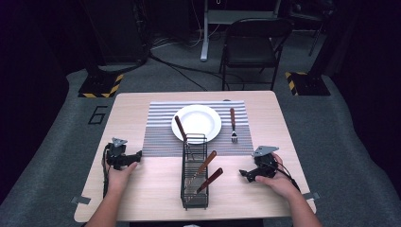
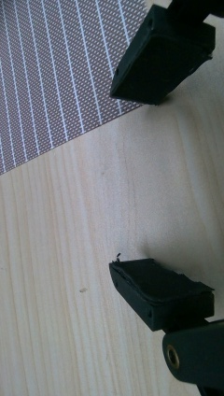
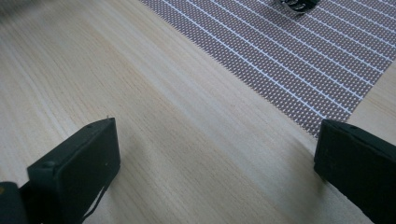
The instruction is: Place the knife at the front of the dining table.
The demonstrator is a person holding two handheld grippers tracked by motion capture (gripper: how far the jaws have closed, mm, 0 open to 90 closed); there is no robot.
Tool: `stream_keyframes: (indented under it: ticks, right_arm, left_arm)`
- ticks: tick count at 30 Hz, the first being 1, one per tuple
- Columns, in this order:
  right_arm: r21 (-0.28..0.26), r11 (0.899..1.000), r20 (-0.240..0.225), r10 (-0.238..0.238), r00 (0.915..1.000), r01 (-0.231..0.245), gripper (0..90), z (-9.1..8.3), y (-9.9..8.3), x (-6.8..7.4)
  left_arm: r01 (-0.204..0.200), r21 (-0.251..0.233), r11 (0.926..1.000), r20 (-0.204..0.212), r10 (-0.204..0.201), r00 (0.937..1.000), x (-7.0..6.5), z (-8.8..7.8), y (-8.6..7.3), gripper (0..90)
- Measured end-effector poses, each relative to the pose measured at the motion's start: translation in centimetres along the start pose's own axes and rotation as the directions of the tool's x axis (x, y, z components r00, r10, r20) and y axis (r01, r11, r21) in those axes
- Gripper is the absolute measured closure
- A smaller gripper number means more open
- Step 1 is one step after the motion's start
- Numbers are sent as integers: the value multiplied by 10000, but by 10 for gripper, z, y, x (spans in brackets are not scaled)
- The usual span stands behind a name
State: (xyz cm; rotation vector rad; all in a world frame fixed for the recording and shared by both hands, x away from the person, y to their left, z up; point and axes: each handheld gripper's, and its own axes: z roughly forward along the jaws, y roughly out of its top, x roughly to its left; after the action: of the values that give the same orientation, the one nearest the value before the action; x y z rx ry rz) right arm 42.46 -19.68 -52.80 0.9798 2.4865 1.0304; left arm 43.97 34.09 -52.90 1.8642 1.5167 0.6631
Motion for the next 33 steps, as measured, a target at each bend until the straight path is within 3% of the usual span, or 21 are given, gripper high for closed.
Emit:
stream_keyframes:
  ticks: [23, 27, 30, 33]
  right_arm:
    - [-21, 9999, -48, -144, 9999, 144, 0, 1, 1, -1]
    - [-21, 9999, -47, -146, 9999, 146, 0, 1, 1, -1]
    - [-20, 9999, -48, -134, 9999, 134, 0, 1, 1, -1]
    - [-23, 9999, -45, -143, 9999, 143, 0, 1, 1, -1]
  left_arm:
    - [225, -33, 9997, -217, -226, 9995, -2, 0, 0, 163]
    - [221, 99, 9997, -216, -219, 9995, -3, -2, 2, 224]
    - [238, 483, 9985, -178, -230, 9996, -4, -6, 6, 295]
    - [249, 385, 9990, -76, -246, 9997, -7, -11, 8, 345]
